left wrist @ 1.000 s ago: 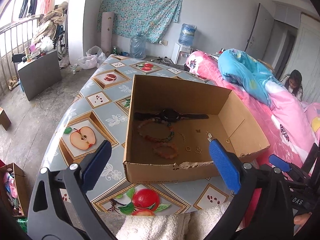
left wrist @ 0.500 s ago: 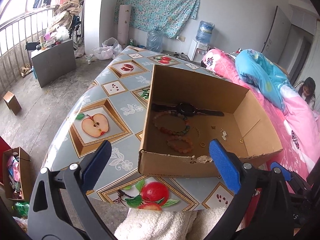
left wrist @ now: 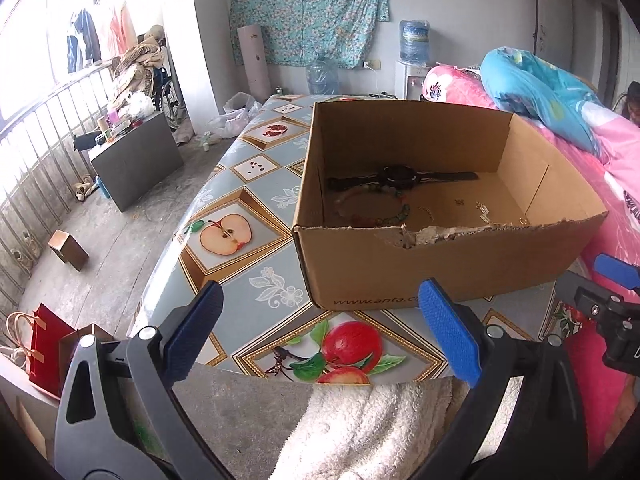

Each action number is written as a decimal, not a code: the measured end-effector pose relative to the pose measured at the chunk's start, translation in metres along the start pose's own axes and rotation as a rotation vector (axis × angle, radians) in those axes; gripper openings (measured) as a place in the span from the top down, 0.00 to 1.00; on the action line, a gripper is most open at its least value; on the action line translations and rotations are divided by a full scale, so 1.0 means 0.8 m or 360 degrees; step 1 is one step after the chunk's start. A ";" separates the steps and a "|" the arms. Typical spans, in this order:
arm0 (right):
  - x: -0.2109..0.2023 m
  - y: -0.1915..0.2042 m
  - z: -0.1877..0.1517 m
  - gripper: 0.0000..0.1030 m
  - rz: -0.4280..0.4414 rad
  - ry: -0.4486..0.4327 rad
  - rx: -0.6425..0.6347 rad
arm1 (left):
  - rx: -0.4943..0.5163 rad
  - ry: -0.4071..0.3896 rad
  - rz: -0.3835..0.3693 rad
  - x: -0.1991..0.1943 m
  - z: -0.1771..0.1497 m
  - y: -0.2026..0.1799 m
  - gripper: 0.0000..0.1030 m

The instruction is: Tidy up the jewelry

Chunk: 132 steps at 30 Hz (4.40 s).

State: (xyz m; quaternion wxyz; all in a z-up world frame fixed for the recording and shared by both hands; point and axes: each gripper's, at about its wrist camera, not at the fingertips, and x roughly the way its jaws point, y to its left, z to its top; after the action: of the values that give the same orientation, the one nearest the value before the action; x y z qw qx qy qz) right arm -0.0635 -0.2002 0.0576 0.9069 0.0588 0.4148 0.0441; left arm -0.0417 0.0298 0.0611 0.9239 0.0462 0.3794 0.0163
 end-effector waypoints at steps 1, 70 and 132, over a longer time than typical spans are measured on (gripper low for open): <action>0.000 0.000 0.000 0.10 -0.0027 0.0003 -0.0005 | 0.0002 0.0013 -0.0007 0.001 0.001 -0.002 0.08; 0.041 -0.013 0.026 0.07 -0.0224 0.0105 0.0014 | -0.0120 0.0281 -0.0034 0.042 0.027 -0.030 0.08; 0.051 -0.018 0.030 0.06 -0.0244 0.0158 0.0086 | -0.0149 0.0457 -0.0071 0.059 0.039 -0.018 0.08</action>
State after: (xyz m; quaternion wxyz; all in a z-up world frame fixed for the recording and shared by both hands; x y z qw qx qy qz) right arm -0.0182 -0.2107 0.0406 0.8840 0.0492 0.4637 -0.0338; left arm 0.0134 0.0162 0.0486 0.8614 -0.0082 0.5075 0.0199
